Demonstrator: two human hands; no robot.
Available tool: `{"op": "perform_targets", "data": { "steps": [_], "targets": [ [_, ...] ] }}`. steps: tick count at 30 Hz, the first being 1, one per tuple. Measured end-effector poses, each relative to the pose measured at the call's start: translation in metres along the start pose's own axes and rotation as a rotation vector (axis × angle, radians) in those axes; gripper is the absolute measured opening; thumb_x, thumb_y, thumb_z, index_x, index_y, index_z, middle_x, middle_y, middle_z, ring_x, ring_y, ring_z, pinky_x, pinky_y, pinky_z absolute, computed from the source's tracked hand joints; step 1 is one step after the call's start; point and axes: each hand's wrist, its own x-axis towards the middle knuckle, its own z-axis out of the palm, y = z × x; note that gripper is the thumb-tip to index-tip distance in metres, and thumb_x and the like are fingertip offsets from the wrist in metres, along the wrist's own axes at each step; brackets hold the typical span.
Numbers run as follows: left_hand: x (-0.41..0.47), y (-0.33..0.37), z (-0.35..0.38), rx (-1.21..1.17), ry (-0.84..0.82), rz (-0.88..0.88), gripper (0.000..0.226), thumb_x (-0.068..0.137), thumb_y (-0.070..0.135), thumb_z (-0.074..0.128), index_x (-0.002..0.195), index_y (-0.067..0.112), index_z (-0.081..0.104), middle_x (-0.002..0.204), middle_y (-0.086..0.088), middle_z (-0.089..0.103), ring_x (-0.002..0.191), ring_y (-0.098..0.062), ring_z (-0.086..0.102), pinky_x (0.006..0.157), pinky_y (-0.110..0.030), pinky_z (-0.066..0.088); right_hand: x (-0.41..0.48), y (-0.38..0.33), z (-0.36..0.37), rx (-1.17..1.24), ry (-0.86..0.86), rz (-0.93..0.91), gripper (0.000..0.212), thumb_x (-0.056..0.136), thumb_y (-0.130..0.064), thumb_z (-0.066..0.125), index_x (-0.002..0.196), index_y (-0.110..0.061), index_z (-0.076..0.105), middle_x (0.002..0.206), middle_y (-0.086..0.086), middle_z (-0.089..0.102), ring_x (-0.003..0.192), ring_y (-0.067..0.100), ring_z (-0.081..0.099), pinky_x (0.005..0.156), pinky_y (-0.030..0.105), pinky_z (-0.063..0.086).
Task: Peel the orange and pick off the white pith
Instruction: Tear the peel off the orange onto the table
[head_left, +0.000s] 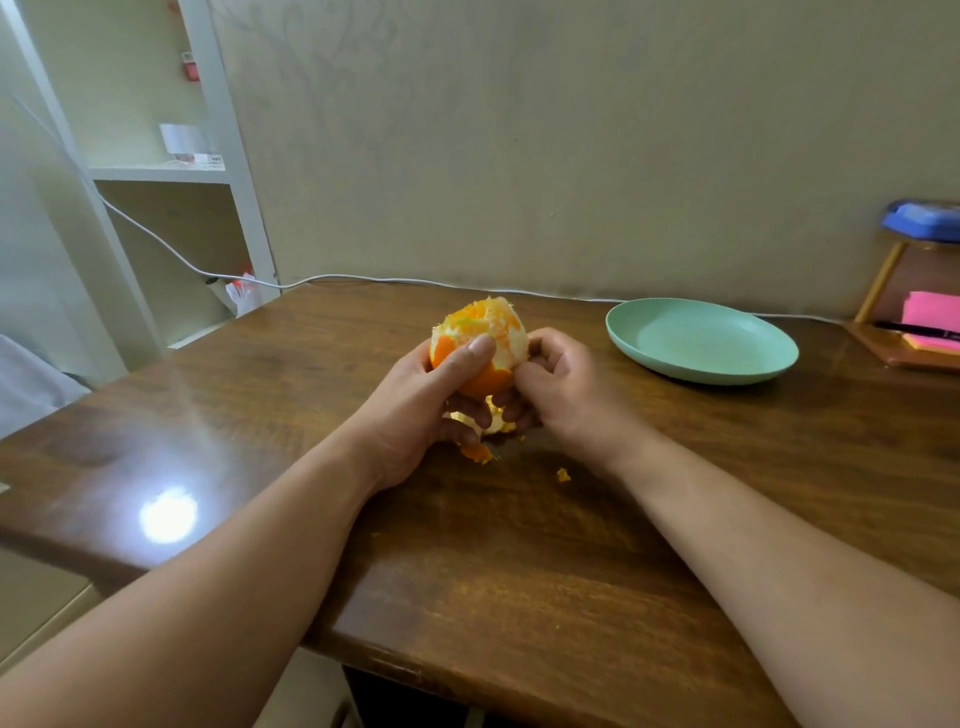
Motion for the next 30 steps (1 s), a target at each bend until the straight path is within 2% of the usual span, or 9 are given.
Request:
{"op": "perform_targets", "data": {
  "steps": [4,7,10,16,19,23,28,30],
  "targets": [
    [0.000,0.000,0.000,-0.015,0.001,-0.007,0.079,0.080,0.063,0.079,0.136,0.011,0.061,0.107,-0.014,0.068,0.080,-0.024,0.067,0.063,-0.034,0.058,0.001,0.001,-0.001,-0.001,-0.006,-0.008,0.015,0.107,-0.029,0.060,0.118,-0.018,0.063,0.086,0.001,0.076,0.076,0.016,0.074,0.068,0.032,0.061],
    [-0.001,0.000,-0.001,-0.029,-0.011,-0.003,0.073,0.085,0.060,0.078,0.137,0.011,0.061,0.109,-0.014,0.068,0.082,-0.023,0.067,0.065,-0.036,0.059,0.000,-0.002,-0.001,0.027,0.007,-0.014,0.015,0.106,-0.025,0.062,0.118,-0.016,0.064,0.082,-0.003,0.074,0.070,0.008,0.070,0.062,0.023,0.056],
    [-0.001,0.002,-0.001,-0.055,-0.004,0.002,0.075,0.085,0.061,0.076,0.138,0.010,0.060,0.108,-0.013,0.067,0.081,-0.023,0.067,0.064,-0.036,0.059,0.001,-0.002,0.001,0.047,0.025,-0.023,0.016,0.108,-0.023,0.060,0.119,-0.013,0.065,0.081,0.000,0.073,0.067,0.007,0.068,0.060,0.021,0.054],
    [-0.001,0.002,0.001,-0.052,0.005,0.013,0.073,0.088,0.060,0.073,0.139,0.010,0.059,0.110,-0.014,0.065,0.080,-0.022,0.067,0.062,-0.034,0.059,0.003,0.000,0.004,0.056,0.082,-0.035,0.017,0.109,-0.020,0.056,0.115,-0.010,0.068,0.078,0.002,0.072,0.064,0.008,0.065,0.057,0.023,0.052],
    [0.000,0.001,0.001,-0.076,0.009,0.015,0.088,0.080,0.066,0.075,0.142,0.006,0.058,0.108,-0.015,0.066,0.079,-0.022,0.067,0.062,-0.033,0.059,0.007,0.003,0.008,0.201,0.087,0.014,0.016,0.108,-0.015,0.056,0.112,-0.007,0.069,0.074,0.007,0.070,0.061,0.013,0.061,0.054,0.025,0.050],
    [0.002,0.001,0.002,-0.131,-0.017,0.026,0.087,0.081,0.067,0.070,0.137,0.001,0.060,0.102,-0.015,0.067,0.074,-0.020,0.064,0.061,-0.031,0.056,0.009,0.005,0.011,0.401,0.043,0.060,0.014,0.108,-0.015,0.055,0.111,-0.009,0.068,0.074,0.008,0.067,0.061,0.016,0.058,0.056,0.030,0.048],
    [0.006,-0.001,0.001,-0.093,0.010,0.010,0.094,0.078,0.068,0.074,0.141,0.000,0.057,0.102,-0.013,0.066,0.072,-0.019,0.065,0.061,-0.032,0.057,0.006,0.004,0.002,0.034,0.062,-0.036,0.018,0.109,-0.030,0.058,0.122,-0.020,0.065,0.090,0.002,0.077,0.073,0.017,0.073,0.061,0.038,0.061],
    [0.006,-0.001,0.001,-0.077,0.004,0.016,0.094,0.078,0.068,0.075,0.142,0.002,0.056,0.106,-0.016,0.063,0.073,-0.020,0.065,0.061,-0.033,0.058,0.006,0.005,0.001,-0.016,0.092,-0.077,0.017,0.110,-0.030,0.057,0.121,-0.022,0.066,0.090,0.001,0.076,0.074,0.017,0.073,0.063,0.037,0.062]
  ]
}}
